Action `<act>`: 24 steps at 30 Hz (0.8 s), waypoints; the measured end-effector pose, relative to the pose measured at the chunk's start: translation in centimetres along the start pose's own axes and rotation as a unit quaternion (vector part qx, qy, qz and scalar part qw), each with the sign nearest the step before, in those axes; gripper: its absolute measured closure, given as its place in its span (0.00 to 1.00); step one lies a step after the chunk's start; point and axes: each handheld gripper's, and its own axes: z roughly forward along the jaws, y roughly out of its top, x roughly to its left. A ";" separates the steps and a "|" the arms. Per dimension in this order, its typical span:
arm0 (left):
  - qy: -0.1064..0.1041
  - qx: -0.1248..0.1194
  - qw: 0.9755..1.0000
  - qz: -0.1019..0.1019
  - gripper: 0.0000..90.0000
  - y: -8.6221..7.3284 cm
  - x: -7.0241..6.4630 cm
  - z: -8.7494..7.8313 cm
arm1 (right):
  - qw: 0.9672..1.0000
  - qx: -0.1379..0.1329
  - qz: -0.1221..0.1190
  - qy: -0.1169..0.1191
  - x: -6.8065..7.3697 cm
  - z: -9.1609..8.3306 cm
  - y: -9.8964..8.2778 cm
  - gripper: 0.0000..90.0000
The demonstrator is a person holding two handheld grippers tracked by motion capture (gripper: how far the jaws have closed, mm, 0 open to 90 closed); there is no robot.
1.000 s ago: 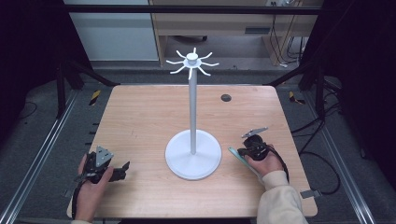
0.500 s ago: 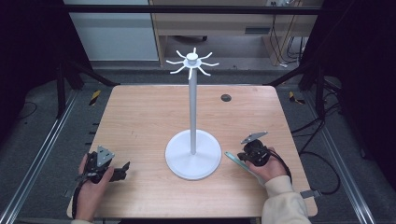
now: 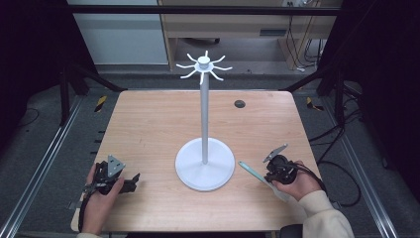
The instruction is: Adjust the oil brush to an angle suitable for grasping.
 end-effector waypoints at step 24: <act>-0.005 0.005 1.000 0.007 0.05 0.0 -0.2 0.0 | 0.998 0.059 -0.014 0.015 0.2 1.1 0.9 0.86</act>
